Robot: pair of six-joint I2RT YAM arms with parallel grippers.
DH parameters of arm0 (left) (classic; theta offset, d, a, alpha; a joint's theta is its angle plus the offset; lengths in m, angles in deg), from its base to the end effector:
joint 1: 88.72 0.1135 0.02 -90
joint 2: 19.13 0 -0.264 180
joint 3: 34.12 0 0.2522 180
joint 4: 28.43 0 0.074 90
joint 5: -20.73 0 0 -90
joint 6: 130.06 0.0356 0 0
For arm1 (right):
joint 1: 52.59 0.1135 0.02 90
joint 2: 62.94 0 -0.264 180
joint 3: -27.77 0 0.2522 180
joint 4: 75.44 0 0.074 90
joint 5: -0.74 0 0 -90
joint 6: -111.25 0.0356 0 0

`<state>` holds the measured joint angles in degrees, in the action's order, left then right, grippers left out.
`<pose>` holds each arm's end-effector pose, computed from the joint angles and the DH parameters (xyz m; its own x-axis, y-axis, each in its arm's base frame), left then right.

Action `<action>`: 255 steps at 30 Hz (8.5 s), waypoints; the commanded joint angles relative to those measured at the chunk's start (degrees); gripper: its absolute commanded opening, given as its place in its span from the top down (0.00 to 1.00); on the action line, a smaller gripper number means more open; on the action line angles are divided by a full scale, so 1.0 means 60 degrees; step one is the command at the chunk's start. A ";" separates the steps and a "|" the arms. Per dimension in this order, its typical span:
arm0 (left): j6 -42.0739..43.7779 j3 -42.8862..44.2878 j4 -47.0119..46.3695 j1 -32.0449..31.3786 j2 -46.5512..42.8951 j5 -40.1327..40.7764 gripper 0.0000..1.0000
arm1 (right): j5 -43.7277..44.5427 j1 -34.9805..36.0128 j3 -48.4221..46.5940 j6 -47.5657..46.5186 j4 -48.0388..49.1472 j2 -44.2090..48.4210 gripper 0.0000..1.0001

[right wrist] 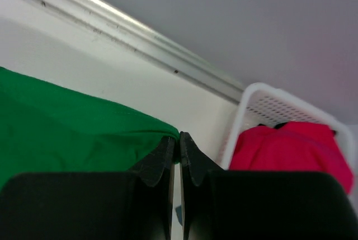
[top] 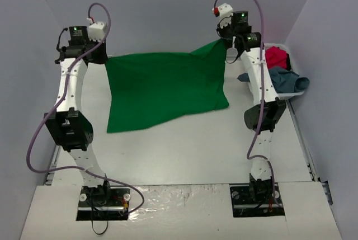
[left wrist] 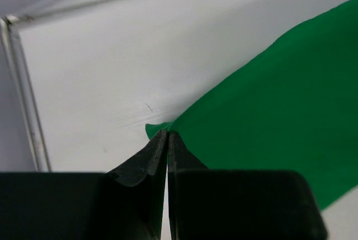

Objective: Fold and stack the t-shirts
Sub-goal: Flatten out the tshirt, then grap the side of the flattened tshirt closest away from the robot with both arms, then fold the flattened tshirt in 1/3 of the way

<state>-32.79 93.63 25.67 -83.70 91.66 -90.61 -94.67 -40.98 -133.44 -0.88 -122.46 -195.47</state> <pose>0.4398 0.0256 0.3692 -0.5704 0.0682 -0.8186 0.2819 0.9523 -0.1171 0.5122 0.1087 0.3946 -0.1770 -0.4192 -0.8905 -0.3829 0.8628 -0.3301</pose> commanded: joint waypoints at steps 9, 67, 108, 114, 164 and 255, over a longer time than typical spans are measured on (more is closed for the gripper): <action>0.0311 -0.1648 0.0339 0.0087 -0.6282 0.0012 0.98 | 0.0624 0.0349 0.3506 -0.0413 0.1251 0.7245 1.00; 0.5147 -1.1058 -0.0716 -0.2183 -0.6435 -0.0298 0.57 | -0.1280 0.0217 1.2901 -0.2026 -0.0419 0.6737 0.30; 0.5717 -1.1192 -0.2417 -0.2667 -0.3494 0.1609 0.78 | -0.1017 0.0246 1.2286 -0.1365 -0.0434 0.5697 0.33; 0.5746 -1.1060 -0.2182 -0.2667 -0.3595 0.1668 0.98 | -0.1061 0.0246 1.2301 -0.1380 -0.0434 0.5623 0.34; 0.3872 -0.8628 -0.0761 -0.0895 -0.2980 0.1052 0.98 | -0.5631 -0.0926 1.3166 -1.1780 -0.1078 0.5624 0.46; 0.5088 -0.8996 -0.0438 -0.0532 -0.5032 0.0144 0.98 | -0.3186 0.0598 1.0457 -0.5262 -0.2236 0.6915 1.00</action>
<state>-3.06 37.59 23.86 -89.08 60.95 -89.98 -114.97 -37.17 -67.28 -33.77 -134.63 -151.17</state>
